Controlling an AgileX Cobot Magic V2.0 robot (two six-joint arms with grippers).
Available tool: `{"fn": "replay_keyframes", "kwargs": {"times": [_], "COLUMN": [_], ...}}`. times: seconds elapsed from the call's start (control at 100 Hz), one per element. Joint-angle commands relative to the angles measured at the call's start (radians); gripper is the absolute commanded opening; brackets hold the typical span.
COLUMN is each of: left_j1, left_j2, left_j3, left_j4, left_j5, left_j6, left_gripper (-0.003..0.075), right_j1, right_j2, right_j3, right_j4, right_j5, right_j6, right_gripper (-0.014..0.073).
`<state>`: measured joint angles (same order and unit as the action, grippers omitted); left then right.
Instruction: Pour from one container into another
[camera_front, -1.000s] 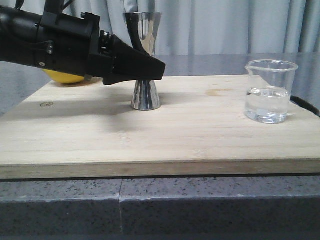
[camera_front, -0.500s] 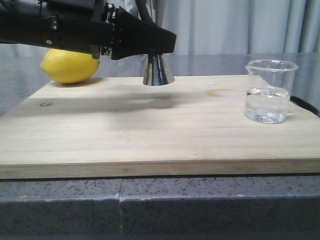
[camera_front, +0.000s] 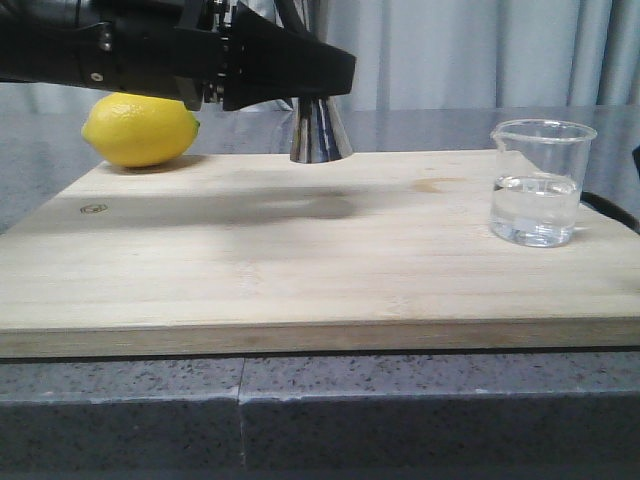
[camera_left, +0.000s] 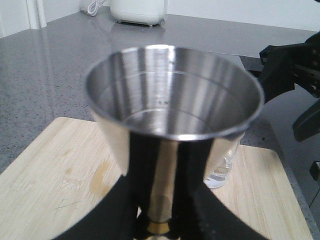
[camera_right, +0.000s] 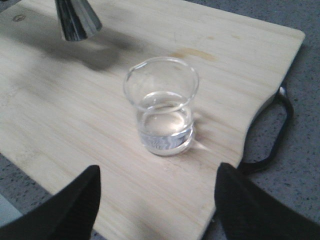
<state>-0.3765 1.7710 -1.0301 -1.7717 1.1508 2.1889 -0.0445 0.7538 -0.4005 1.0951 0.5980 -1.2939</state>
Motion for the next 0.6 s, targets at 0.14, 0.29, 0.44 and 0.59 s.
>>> {"fn": "replay_keyframes", "kwargs": {"times": [0.14,0.29,0.44,0.59], "left_j1": [-0.007,-0.007,-0.007,-0.007], "left_j2": [-0.037,-0.037,-0.037,-0.037], "left_j3": [-0.03,-0.03,-0.03,-0.03], "left_j4": [-0.07,-0.068,-0.066,-0.062], "left_j5": [0.072,0.072,0.072,0.072], "left_j6": [-0.011,-0.011,-0.011,-0.011], "left_gripper": [-0.0013,-0.0013,-0.0013,-0.0013], "right_j1": [0.002,0.002,0.002,0.002], "right_j2": [0.086,0.144,0.198,0.251], "right_j3": [-0.022,-0.022,-0.022,-0.022], "right_j4": [0.149,0.28,0.414,0.473], "right_j5": [-0.042,-0.039,-0.008,0.053], "right_j6": [-0.145,-0.286,-0.444,-0.539], "right_gripper": [0.0535,0.0535,0.0535,0.0535]}}
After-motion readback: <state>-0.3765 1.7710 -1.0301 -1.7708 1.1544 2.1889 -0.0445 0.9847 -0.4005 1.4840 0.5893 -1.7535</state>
